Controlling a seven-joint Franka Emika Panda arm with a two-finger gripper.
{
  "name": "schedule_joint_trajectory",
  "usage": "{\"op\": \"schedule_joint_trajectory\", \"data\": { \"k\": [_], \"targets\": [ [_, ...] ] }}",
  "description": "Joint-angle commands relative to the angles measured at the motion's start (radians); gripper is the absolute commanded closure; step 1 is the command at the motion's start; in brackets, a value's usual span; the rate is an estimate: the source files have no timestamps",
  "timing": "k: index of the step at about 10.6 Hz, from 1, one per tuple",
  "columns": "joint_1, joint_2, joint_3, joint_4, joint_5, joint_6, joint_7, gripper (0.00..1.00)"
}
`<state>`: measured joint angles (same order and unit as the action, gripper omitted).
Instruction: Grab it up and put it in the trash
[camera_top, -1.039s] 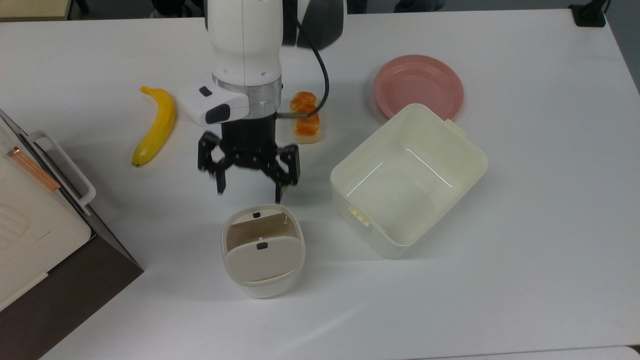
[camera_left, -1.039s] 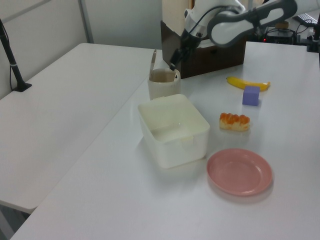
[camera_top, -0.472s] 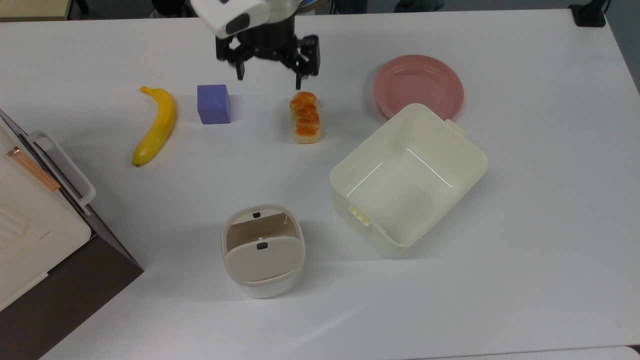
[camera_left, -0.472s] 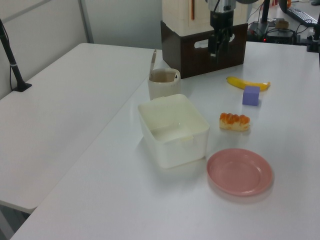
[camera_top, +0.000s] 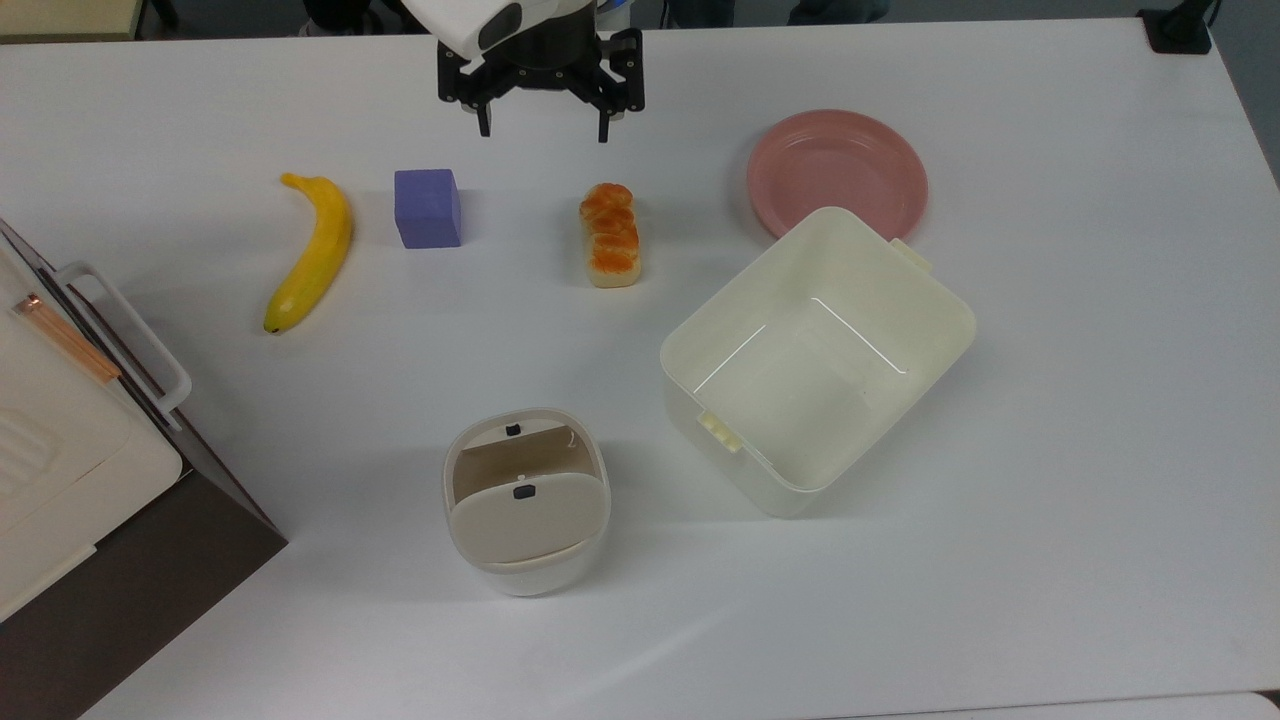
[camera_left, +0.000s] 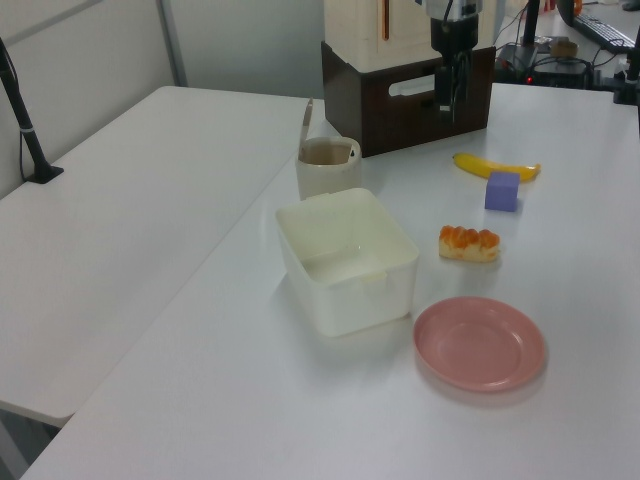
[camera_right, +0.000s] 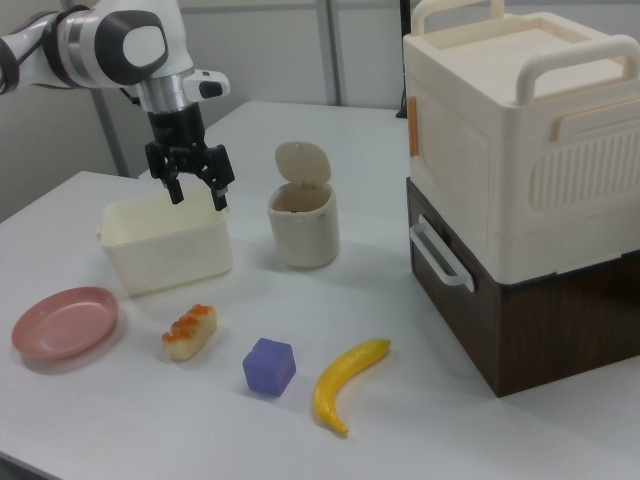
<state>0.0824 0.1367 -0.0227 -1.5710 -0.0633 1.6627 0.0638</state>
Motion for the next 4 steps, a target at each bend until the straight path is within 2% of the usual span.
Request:
{"op": "schedule_joint_trajectory", "data": {
  "k": [1,4],
  "targets": [
    [0.011,-0.052,-0.011,-0.064,-0.016,0.000,-0.050,0.00],
    [0.011,-0.052,-0.019,-0.063,-0.015,0.000,-0.061,0.00]
  ]
}}
